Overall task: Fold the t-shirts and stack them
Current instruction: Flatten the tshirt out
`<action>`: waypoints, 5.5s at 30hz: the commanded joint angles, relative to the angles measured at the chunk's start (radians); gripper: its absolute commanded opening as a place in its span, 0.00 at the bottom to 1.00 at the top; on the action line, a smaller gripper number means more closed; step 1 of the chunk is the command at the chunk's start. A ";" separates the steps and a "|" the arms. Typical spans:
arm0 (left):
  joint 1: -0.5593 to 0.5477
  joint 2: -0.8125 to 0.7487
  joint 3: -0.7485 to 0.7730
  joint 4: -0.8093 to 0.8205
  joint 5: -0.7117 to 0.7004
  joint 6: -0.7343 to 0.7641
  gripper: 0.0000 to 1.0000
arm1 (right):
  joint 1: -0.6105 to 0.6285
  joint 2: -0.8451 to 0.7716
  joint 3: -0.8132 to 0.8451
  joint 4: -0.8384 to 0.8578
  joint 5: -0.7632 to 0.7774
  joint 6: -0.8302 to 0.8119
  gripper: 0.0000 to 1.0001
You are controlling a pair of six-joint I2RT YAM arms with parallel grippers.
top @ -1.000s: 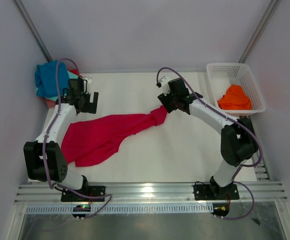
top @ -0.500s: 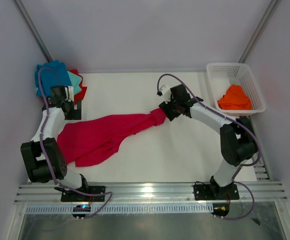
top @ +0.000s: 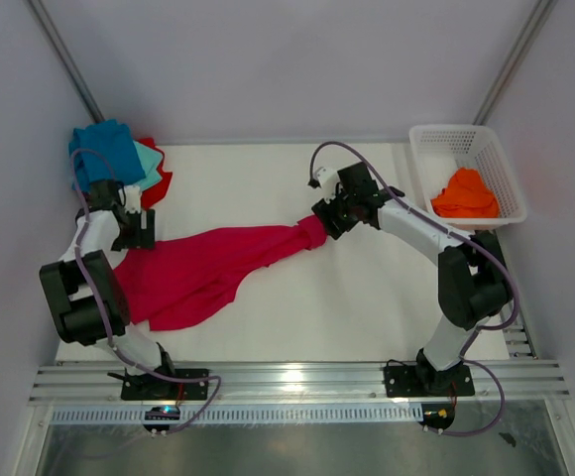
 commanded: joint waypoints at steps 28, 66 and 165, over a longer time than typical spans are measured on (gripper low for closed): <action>0.113 0.179 0.078 -0.034 0.345 0.088 0.71 | 0.003 -0.058 0.118 -0.183 -0.167 -0.043 0.64; 0.111 0.091 0.043 -0.100 0.442 0.114 0.00 | 0.058 0.275 0.345 -0.254 -0.210 -0.003 0.64; -0.134 0.151 0.797 -0.286 0.591 -0.074 0.60 | -0.023 0.106 0.929 -0.093 0.479 -0.037 0.03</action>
